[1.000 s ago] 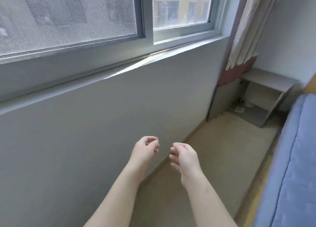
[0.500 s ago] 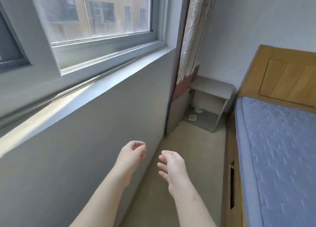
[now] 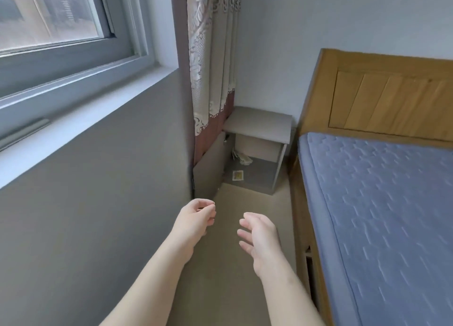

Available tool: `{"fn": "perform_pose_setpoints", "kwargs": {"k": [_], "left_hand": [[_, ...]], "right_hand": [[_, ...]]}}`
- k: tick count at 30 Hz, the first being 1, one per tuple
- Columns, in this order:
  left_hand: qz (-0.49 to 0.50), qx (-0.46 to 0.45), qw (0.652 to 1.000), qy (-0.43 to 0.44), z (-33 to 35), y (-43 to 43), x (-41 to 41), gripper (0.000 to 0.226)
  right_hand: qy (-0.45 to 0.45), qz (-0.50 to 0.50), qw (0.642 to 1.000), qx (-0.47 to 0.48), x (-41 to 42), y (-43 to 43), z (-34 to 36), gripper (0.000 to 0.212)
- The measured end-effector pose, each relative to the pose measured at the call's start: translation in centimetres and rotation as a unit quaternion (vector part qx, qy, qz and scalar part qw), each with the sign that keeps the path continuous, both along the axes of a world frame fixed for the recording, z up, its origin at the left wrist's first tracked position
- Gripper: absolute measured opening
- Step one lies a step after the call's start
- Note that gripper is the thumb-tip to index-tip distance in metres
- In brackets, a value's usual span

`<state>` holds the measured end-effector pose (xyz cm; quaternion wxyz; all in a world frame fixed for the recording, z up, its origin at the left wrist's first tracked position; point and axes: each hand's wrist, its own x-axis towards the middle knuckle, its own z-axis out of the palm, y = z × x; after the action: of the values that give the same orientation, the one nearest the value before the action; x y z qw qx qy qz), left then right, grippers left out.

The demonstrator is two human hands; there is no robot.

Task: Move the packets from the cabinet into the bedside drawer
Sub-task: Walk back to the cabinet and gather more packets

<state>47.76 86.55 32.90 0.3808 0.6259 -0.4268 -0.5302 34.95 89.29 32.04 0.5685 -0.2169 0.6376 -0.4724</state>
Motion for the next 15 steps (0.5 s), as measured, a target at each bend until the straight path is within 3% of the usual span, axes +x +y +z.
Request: {"fn": "perform_pose_setpoints", "kwargs": {"k": [9, 15], "left_hand": [[0.042, -0.010, 0.999, 0.017, 0.4, -20.2, -8.8, 0.011], [0.055, 0.027, 0.998, 0.005, -2.5, -31.6, -12.4, 0.011]], "right_hand": [[0.028, 0.042, 0.998, -0.028, -9.7, -21.3, 1.0, 0.015], [0.029, 0.066, 0.997, 0.026, -13.1, -32.2, -1.5, 0.014]]}}
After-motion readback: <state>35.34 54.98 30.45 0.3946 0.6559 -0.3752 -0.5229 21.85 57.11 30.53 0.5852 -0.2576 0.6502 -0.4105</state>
